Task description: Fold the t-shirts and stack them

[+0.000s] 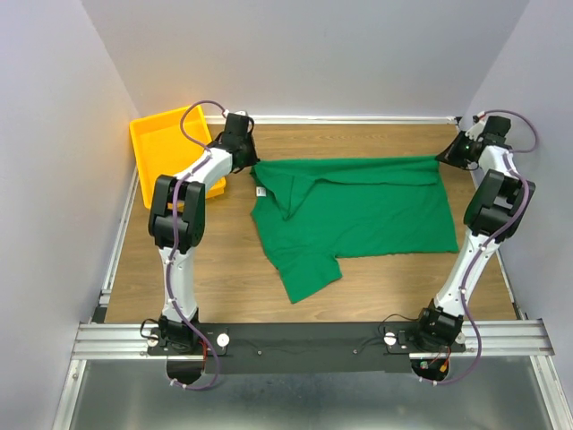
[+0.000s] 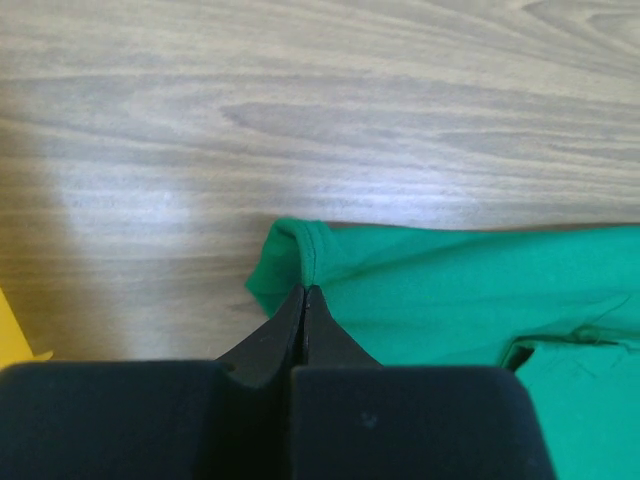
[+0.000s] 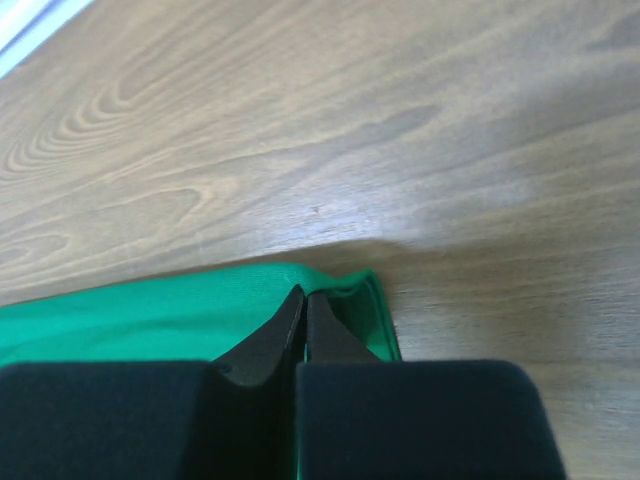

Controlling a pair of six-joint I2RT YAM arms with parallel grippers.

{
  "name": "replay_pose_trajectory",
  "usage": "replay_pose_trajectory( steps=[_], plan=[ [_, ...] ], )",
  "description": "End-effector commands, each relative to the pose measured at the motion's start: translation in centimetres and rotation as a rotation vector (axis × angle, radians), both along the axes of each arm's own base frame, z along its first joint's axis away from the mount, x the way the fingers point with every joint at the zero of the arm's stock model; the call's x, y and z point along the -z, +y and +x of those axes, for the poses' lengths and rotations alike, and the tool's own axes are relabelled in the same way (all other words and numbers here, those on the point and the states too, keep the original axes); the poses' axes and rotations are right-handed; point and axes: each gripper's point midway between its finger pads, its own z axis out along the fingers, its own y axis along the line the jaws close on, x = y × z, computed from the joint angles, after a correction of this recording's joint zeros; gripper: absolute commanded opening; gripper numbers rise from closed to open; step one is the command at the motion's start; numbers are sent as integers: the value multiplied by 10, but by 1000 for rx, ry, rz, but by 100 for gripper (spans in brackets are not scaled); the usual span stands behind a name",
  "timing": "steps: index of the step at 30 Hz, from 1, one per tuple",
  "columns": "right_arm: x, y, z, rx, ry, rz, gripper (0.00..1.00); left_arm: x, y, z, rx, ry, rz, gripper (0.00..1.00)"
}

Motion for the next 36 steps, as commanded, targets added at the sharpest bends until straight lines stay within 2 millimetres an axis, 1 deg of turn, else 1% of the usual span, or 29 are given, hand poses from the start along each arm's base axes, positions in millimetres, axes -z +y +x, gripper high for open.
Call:
replay_pose_trajectory(
  steps=[1,2,3,4,7,8,9,10,12,13,14,15,16,17,18,20,21,22,23,24,25,27,28,30,31,32,33,34,36],
  plan=[
    [5,-11,9,36,3,-39,9,-10,-6,16,23,-33,-38,0],
    [5,-12,9,38,2,-40,10,-11,-7,18,25,-35,-41,0],
    [2,-14,11,44,-5,-49,15,-14,-9,20,32,-41,-48,0],
    [0,-15,12,47,-7,-53,17,-18,-10,23,36,-53,-52,4],
    [-7,-21,15,64,-18,-81,27,-30,-10,29,29,-78,-51,27],
    [-9,-22,15,70,-20,-88,29,-39,-9,30,26,-99,-51,42],
    [-12,-25,16,78,-24,-100,33,-47,-7,32,17,-118,-45,48],
    [-17,-26,15,79,-32,-114,38,-61,-6,32,19,-152,-47,56],
    [-23,-26,14,76,-40,-120,41,-80,-6,32,28,-201,-47,60],
    [-27,-25,10,69,-42,-129,45,-81,-4,27,33,-210,-43,62],
    [-31,-23,9,44,-54,-143,48,-107,-6,26,47,-275,-58,63],
    [-32,-19,6,34,-54,-132,48,-114,-5,24,50,-298,-58,64],
    [-33,-16,2,-2,-62,-148,53,-113,-11,16,87,-294,-79,64],
    [-36,-11,-6,-29,-64,-149,53,-126,-16,10,126,-320,-97,65],
    [-37,-2,-10,-84,-79,-142,54,-126,-31,1,207,-320,-141,65],
    [-39,10,-20,-135,-87,-118,54,-123,-49,-11,301,-306,-174,65],
    [-38,19,-30,-164,-86,-91,54,-120,-66,-21,383,-297,-187,64],
    [-35,23,-36,-190,-85,-92,54,-115,-74,-27,420,-287,-184,64],
    [-34,27,-40,-198,-82,-81,54,-106,-81,-33,447,-265,-180,64],
    [-39,32,-45,-213,-91,-68,54,-95,-86,-39,474,-235,-162,64],
    [-29,38,-54,-223,-66,-43,54,-91,-96,-45,507,-223,-161,64],
    [-24,48,-67,-243,-52,-11,54,-72,-104,-52,542,-175,-145,63],
    [-24,50,-70,-246,-48,-4,54,-68,-113,-56,564,-164,-140,63],
    [-21,54,-77,-248,-34,7,54,-49,-120,-60,585,-115,-131,63],
    [-17,55,-82,-245,-22,12,54,-51,-125,-58,601,-119,-123,63],
    [-15,57,-85,-247,-16,15,54,-37,-130,-62,609,-79,-113,63],
    [-15,57,-87,-247,-13,16,54,-33,-133,-62,613,-70,-104,63],
    [-15,58,-89,-247,-10,20,54,-35,-136,-59,620,-74,-98,64],
    [-11,61,-95,-248,2,30,54,-16,-138,-61,614,-22,-74,64]
  ],
)
